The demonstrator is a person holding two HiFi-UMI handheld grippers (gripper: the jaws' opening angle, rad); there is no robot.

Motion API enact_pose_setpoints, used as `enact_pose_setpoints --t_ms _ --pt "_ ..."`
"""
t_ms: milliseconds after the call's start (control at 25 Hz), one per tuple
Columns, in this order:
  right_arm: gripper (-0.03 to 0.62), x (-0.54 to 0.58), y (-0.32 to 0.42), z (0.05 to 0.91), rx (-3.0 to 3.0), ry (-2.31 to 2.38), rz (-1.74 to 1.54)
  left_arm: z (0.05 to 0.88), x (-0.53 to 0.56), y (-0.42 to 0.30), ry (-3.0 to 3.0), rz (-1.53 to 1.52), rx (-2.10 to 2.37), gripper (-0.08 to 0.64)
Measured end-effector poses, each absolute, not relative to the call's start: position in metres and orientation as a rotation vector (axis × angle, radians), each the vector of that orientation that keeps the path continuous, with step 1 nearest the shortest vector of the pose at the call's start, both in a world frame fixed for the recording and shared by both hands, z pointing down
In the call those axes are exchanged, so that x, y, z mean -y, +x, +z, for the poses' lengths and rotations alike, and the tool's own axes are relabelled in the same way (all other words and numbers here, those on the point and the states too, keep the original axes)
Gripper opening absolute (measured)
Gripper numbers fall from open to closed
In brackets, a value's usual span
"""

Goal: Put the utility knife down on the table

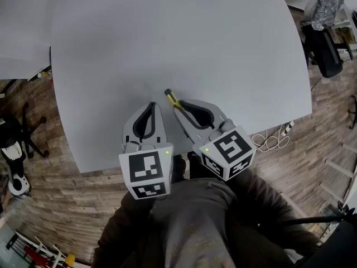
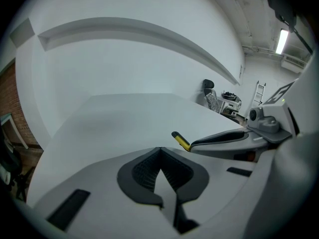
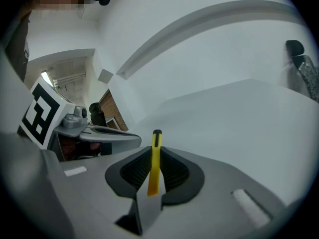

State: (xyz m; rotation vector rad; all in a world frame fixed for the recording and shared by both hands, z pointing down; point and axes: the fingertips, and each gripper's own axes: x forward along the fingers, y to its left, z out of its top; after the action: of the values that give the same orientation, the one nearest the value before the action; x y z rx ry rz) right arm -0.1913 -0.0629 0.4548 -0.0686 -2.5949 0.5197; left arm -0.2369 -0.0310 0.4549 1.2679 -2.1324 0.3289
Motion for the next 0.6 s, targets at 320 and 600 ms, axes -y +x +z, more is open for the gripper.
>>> enact_pose_setpoints --t_ms 320,600 --pt "0.052 0.066 -0.194 0.464 2.574 -0.071 0.53 0.464 0.033 -0.239 1.258 0.336 2.114 0.002" --pt "0.052 0.069 -0.197 0.472 2.561 -0.081 0.541 0.469 0.036 -0.241 1.246 0.336 2.111 0.002"
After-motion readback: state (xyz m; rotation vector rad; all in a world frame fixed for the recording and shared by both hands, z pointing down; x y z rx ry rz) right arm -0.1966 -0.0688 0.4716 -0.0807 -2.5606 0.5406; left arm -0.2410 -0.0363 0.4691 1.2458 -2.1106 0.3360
